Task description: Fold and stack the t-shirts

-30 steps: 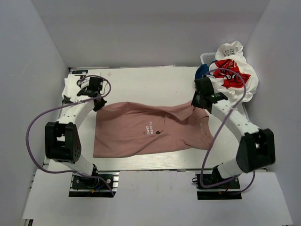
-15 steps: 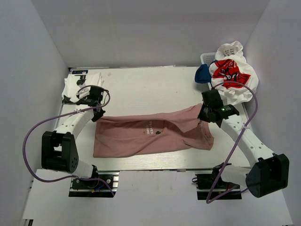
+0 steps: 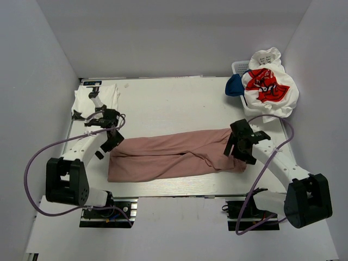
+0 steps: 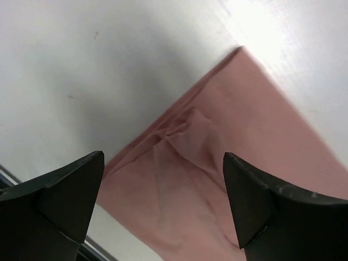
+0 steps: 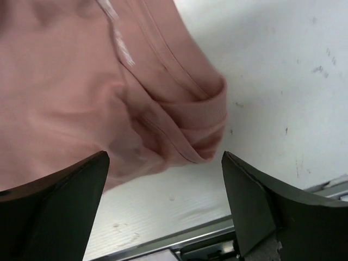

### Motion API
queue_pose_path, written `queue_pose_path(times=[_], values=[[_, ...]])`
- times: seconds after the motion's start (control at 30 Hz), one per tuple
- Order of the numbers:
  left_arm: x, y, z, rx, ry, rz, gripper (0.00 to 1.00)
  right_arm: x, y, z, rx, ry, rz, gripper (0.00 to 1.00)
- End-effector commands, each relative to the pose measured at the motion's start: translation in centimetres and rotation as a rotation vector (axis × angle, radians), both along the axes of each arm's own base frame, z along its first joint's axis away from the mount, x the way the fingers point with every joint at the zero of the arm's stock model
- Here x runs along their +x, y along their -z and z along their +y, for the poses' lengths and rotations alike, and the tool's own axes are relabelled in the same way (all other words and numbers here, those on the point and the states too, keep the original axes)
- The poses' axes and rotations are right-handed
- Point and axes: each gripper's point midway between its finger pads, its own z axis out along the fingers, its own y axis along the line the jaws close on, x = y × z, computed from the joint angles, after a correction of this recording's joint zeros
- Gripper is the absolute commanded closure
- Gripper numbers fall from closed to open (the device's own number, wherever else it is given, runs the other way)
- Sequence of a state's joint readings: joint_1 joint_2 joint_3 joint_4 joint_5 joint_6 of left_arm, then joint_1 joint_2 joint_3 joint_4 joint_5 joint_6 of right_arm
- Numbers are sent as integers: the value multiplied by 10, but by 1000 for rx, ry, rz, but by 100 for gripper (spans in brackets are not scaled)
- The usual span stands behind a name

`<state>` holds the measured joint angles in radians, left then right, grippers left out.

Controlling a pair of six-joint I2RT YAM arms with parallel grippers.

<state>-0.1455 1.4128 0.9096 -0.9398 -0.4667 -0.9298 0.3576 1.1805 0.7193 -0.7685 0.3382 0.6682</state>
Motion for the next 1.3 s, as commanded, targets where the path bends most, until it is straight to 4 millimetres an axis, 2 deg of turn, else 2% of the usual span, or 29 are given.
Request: queue_pose_path(times=[0.0,0.07,0.1,0.13,0.17,0.23,0.33,0.47,0.5,0.57,0.6,0.63,0.67,0.7,0.77,0.8,0.83,0.87,0.9,0.93,0.97,1.0,1.03,1.07,1.1,1.13,1.17,1.23,1.27], values=[[24,-50,-5,-36,-15,-193,0,46,-43,6,-4,6,-166,10],[46,-57,-22,-111,82,-268,0,55,-52,23,67,-78,-196,10],[53,-60,-29,-141,113,-290,0,70,-57,34,108,-118,-259,10],[54,-55,-40,-194,167,-288,0,68,-55,53,191,-186,-247,10],[65,-53,-46,-217,192,-320,0,67,-48,58,210,-202,-235,10],[67,-32,-59,-259,227,-275,0,76,-46,74,271,-242,-263,10],[69,-9,-65,-262,257,-219,0,74,-22,87,321,-262,-196,10],[32,37,-56,-210,223,-30,0,70,17,75,263,-195,-94,10],[16,49,-51,-200,207,12,0,65,35,73,245,-184,-30,10],[-5,62,-48,-201,173,67,0,65,50,71,229,-165,21,10],[-27,74,-46,-197,165,126,0,66,54,72,225,-161,39,10],[-38,78,-49,-205,161,157,0,79,54,77,224,-164,38,10],[-59,83,-47,-216,125,204,0,81,64,77,217,-157,65,10],[-69,87,-52,-232,129,229,0,103,61,86,228,-158,45,10],[-83,88,-65,-284,166,243,0,114,74,90,216,-178,84,10],[-79,85,-68,-286,196,218,0,138,66,100,226,-191,47,10],[-84,83,-69,-286,179,229,0,154,83,106,217,-203,82,10],[-71,70,-77,-293,193,196,0,182,71,118,225,-260,40,10],[-69,67,-81,-292,209,194,0,194,70,127,247,-286,28,10],[-68,64,-89,-318,225,191,0,233,73,142,257,-305,-16,10],[-65,64,-100,-341,258,188,0,245,74,145,247,-332,-18,10],[-65,68,-105,-351,263,193,0,259,93,163,304,-379,14,10],[-69,70,-109,-361,274,214,0,293,68,179,322,-436,-77,10],[-64,67,-118,-361,309,209,0,295,86,186,356,-466,-35,10],[-66,67,-122,-356,323,226,0,300,84,191,360,-505,-30,10],[-74,66,-117,-316,323,279,0,323,53,210,416,-552,-115,10],[-59,53,-115,-262,322,242,0,339,41,219,424,-591,-171,10],[-60,36,-109,-180,336,264,0,353,20,227,399,-669,-271,10],[-40,20,-112,-143,349,203,0,361,-26,230,391,-696,-387,10]])
